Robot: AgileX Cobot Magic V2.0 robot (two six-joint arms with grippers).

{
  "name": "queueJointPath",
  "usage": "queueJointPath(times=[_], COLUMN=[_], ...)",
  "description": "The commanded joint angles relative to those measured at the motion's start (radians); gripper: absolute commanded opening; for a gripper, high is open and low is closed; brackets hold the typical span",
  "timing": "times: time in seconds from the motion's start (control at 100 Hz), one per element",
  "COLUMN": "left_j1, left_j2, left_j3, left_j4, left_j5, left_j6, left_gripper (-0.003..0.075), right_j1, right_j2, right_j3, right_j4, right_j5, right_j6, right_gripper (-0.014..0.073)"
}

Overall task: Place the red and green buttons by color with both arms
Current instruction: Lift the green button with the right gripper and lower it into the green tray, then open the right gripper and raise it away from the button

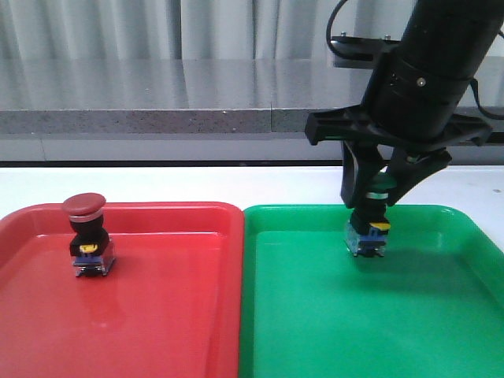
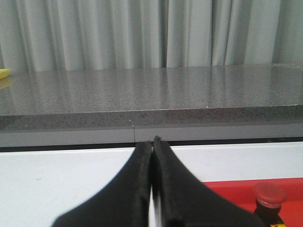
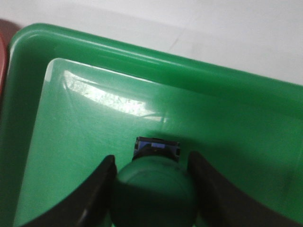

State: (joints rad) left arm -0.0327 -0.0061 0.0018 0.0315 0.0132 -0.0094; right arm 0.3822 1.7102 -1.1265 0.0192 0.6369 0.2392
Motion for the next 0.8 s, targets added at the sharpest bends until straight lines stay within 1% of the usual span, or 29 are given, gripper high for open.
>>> queueJointPath(times=[0.0,0.52,0.58,0.68,0.69,0.79], left_j1=[0.004,0.004,0.004,0.004,0.004,0.004], left_j2=[-0.029,-0.029,-0.029,-0.029,-0.029,-0.029], left_j3=[0.042,0.042,0.042,0.042,0.042,0.042], left_j4=[-0.003,-0.003,-0.003,-0.003,-0.003,-0.003], left_j5=[-0.081,-0.081,-0.081,-0.081,-0.081,-0.081], left_j6=[-0.011,-0.011,-0.011,-0.011,-0.011,-0.011], left_gripper=[-0.0019,-0.0019,-0.0019,-0.0019,-0.0019,-0.0019], right_j1=[0.003,0.004,0.004,0.004,0.004,0.004], right_j2=[-0.054,0.011,0.011,0.011,0.011,0.01], right_j3=[-0.005,0.002,0.002,0.002,0.002,0.002], right_j4=[-0.006,-0.004,-0.004,-0.004,-0.004,-0.004], right_j5=[-0.073,-0.078,-0.073,-0.063,-0.062,-0.054], right_j6=[0.022,0.028,0.028,0.028,0.028,0.028], right_gripper=[0.0237,0.0237,0.0248,0.0323,0.0347,0.0459])
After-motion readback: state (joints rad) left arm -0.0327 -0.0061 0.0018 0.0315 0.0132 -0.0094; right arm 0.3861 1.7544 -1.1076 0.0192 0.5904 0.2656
